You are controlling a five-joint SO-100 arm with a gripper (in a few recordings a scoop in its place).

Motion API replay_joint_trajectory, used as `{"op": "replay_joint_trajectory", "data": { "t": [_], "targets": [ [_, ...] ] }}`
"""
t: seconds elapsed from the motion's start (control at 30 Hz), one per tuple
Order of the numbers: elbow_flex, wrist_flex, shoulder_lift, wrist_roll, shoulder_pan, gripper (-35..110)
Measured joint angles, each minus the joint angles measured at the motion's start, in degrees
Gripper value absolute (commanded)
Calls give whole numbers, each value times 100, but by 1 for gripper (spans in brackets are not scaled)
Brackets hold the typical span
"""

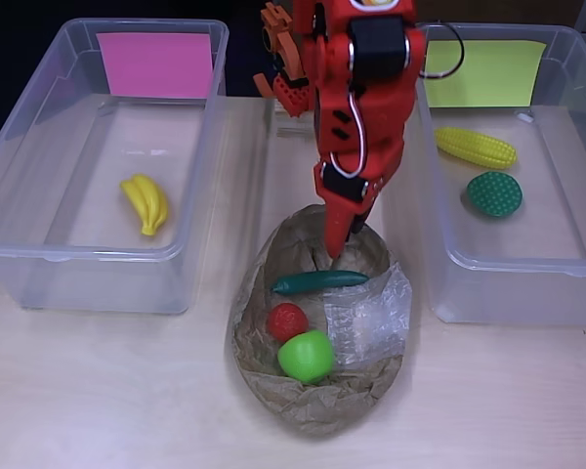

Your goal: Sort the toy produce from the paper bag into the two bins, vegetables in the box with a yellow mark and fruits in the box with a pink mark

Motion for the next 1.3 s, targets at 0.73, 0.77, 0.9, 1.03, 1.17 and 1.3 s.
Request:
{"op": "replay_joint_trajectory", "data": {
  "t": [0.73, 0.77, 0.9, 1.03, 1.17, 1.3],
  "targets": [
    [237, -606, -527, -2848, 765, 20],
    [149, -694, -668, -2918, 756, 20],
    [-70, -782, -1134, -3015, 782, 21],
    [-325, -923, -1723, -3006, 703, 24],
    [-562, -1063, -2101, -3015, 659, 21],
    [-835, -1099, -2364, -3006, 677, 8]
  ]
}}
